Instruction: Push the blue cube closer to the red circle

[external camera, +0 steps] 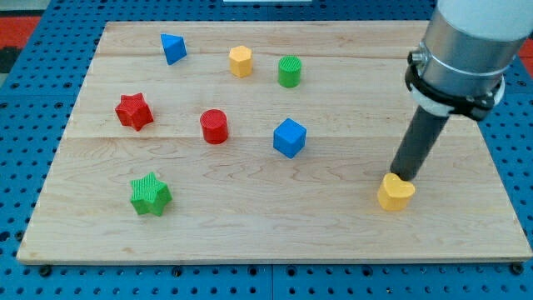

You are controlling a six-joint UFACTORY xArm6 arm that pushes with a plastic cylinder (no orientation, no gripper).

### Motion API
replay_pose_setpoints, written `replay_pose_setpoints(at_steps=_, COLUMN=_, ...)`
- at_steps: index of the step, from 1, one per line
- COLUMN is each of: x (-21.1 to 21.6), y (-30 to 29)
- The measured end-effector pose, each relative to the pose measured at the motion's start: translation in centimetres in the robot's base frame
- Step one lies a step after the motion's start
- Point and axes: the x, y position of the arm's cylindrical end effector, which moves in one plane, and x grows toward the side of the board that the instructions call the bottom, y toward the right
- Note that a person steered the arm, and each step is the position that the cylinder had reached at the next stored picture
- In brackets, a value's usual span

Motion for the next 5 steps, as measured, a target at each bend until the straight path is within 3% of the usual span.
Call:
replay_pose_setpoints(at_steps=3, x=0.9, y=-2.2)
replay_pose_setpoints(at_steps=5, x=-8.1, y=-16.0)
